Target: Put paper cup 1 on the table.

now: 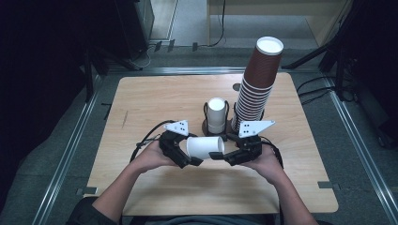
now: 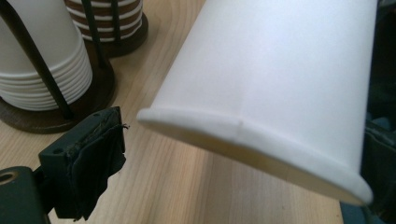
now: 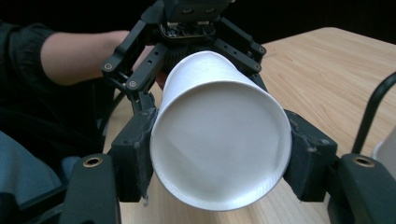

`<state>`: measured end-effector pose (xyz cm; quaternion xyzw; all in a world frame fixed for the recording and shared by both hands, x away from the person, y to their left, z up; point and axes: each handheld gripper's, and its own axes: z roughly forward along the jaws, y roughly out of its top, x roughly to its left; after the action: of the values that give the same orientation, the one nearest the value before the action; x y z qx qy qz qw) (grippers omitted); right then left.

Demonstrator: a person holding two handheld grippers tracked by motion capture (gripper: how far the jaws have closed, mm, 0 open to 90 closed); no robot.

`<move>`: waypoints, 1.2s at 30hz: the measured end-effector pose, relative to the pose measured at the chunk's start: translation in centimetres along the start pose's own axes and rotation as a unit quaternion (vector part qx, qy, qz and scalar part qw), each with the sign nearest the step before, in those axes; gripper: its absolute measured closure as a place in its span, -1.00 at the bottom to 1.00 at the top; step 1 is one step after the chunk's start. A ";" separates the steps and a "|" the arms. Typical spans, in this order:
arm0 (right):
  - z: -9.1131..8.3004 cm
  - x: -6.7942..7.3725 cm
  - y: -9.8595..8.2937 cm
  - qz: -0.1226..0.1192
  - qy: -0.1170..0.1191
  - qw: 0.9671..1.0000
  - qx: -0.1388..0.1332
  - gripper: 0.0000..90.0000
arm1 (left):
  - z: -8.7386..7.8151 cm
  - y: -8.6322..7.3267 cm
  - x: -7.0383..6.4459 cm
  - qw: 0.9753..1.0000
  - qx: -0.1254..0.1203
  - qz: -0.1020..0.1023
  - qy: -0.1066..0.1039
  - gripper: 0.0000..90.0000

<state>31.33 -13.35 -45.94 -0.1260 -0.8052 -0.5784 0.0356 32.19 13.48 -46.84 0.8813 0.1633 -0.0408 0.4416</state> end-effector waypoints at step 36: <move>-0.2 -0.5 -0.1 0.019 -0.017 0.999 0.027 -0.48 | -2.2 -0.2 0.7 0.999 -0.007 0.003 -0.042 -0.25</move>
<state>31.74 -13.61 -46.12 -0.1505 -0.8182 -0.5537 0.0362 32.66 15.49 -45.81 0.8762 0.1422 -0.0747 0.4543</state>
